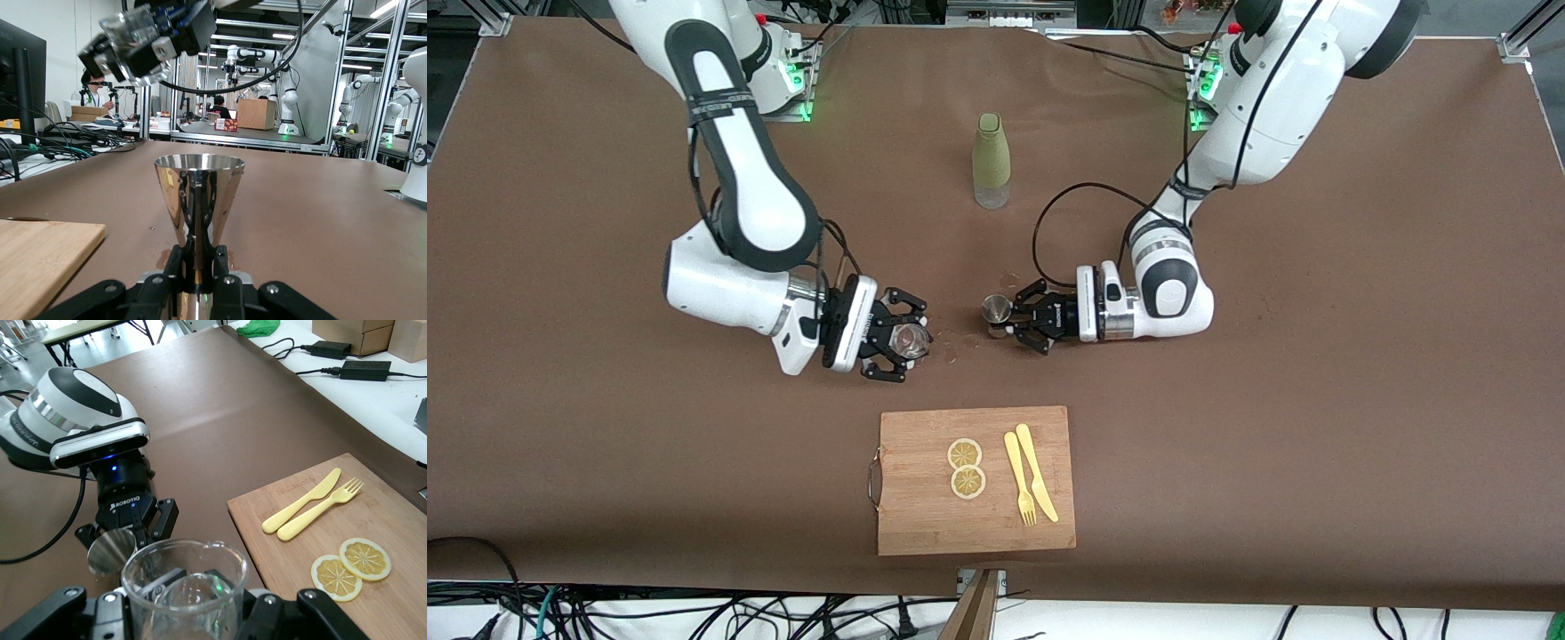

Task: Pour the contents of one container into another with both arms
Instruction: 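Lift the glass with the right gripper while the left gripper brings the jigger, then raise the glass above the jigger with the right gripper, then tilt the glass with the right gripper, pouring water into the jigger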

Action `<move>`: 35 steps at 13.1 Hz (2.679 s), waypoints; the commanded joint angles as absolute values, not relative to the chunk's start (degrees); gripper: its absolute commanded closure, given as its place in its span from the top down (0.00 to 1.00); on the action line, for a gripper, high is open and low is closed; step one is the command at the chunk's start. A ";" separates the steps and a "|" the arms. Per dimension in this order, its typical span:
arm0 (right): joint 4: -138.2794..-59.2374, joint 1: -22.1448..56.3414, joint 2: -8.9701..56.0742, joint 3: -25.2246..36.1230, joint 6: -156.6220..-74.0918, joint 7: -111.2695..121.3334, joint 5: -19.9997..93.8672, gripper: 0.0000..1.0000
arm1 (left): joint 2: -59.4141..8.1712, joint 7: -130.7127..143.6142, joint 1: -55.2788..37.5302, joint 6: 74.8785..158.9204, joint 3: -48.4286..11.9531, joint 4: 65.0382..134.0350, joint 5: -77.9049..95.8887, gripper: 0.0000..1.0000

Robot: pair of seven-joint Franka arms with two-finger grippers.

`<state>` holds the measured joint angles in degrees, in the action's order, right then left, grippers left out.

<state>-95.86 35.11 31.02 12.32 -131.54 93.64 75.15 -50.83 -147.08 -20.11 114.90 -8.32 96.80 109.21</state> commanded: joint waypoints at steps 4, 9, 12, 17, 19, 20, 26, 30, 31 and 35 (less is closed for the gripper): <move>-98.78 37.79 29.89 13.19 -134.47 94.56 74.88 0.22 | -54.40 -150.03 -24.43 120.66 -8.44 90.27 116.81 0.00; -107.21 37.62 25.67 11.34 -134.73 98.08 74.79 0.22 | -54.49 -147.66 -25.84 124.36 -8.44 87.28 116.89 0.00; -110.74 37.62 24.17 10.29 -136.05 99.75 74.79 0.22 | -55.02 -147.57 -26.54 125.59 -8.44 86.84 117.33 0.00; -111.27 37.62 24.17 8.88 -138.43 99.14 74.79 0.22 | -55.72 -147.66 -27.16 125.60 -8.44 85.69 117.77 0.00; -111.36 37.62 24.26 8.70 -138.69 99.05 74.45 0.22 | -55.72 -147.57 -27.25 125.60 -8.44 85.69 117.77 0.00; -111.36 37.62 24.26 8.61 -138.87 98.53 73.66 0.22 | -55.72 -147.57 -27.25 125.60 -8.44 85.69 117.77 0.00; -110.92 37.53 24.43 8.17 -139.75 92.56 66.28 0.22 | -55.72 -147.57 -27.25 125.60 -8.44 85.69 117.77 0.00; -110.48 37.53 24.43 8.09 -139.66 89.83 64.34 0.22 | -55.72 -147.57 -27.25 125.60 -8.44 85.69 117.77 0.00; -110.22 37.53 24.43 7.74 -139.75 89.48 64.34 0.22 | -55.72 -147.57 -27.25 125.60 -8.44 85.69 117.77 0.00; -110.21 37.53 24.35 7.21 -139.75 88.16 63.37 0.22 | -55.72 -147.57 -27.25 125.60 -8.44 85.69 117.77 0.00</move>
<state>-109.33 37.56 25.93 7.83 -138.99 90.10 64.67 -55.10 -144.66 -26.40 123.56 -8.34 87.21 115.07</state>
